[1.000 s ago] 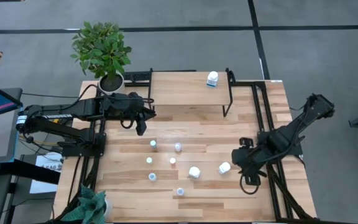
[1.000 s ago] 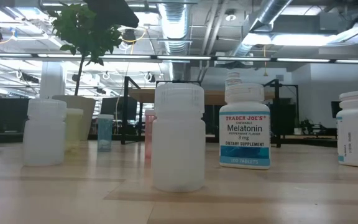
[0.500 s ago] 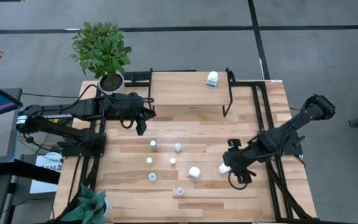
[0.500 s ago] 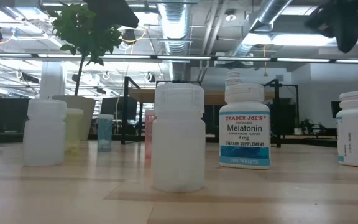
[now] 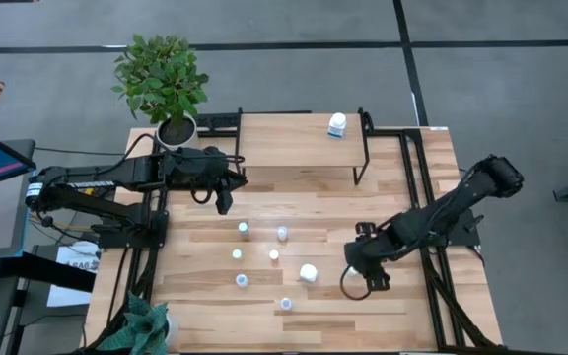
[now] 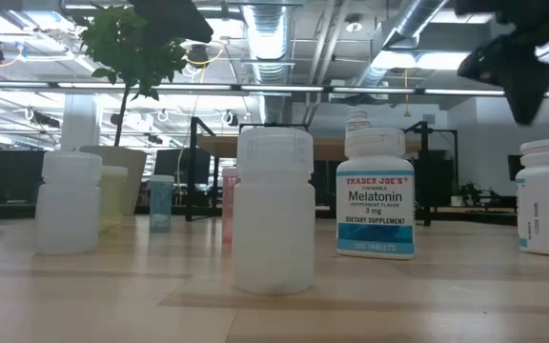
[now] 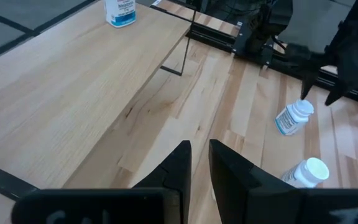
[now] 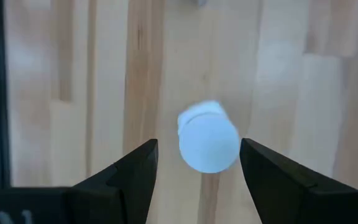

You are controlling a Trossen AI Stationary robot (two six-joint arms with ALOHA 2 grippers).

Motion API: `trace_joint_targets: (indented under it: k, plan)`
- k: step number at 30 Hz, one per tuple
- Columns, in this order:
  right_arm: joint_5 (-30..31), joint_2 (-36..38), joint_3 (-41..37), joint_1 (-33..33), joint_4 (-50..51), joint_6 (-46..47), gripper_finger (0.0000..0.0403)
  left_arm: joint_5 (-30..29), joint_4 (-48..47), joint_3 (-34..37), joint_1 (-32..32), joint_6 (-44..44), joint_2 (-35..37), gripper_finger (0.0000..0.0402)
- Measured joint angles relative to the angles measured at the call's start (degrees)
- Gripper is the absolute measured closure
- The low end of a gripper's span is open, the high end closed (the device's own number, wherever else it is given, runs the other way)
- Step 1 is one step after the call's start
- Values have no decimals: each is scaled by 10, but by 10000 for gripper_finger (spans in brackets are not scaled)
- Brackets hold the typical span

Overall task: Pick and place medicine bottles onto shelf by color
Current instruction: Put the right white, blue pill bottle on the shelf aligned with the other white, blue pill bottle

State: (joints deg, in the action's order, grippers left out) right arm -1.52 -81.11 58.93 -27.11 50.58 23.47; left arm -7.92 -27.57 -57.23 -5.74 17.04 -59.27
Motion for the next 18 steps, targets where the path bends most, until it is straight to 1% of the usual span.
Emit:
trace_joint_targets:
  k: [4, 8, 18]
  plan:
    - [-4, -46, 43, 4, 56, -66, 152, 0, 1, 0, 0, -1, 0, 359]
    - [0, -67, 86, 12, 61, -99, 152, 0, 0, 0, 0, -6, 0, 359]
    - [8, -92, 94, 14, 61, -117, 152, 0, -1, 0, 0, -7, 0, 359]
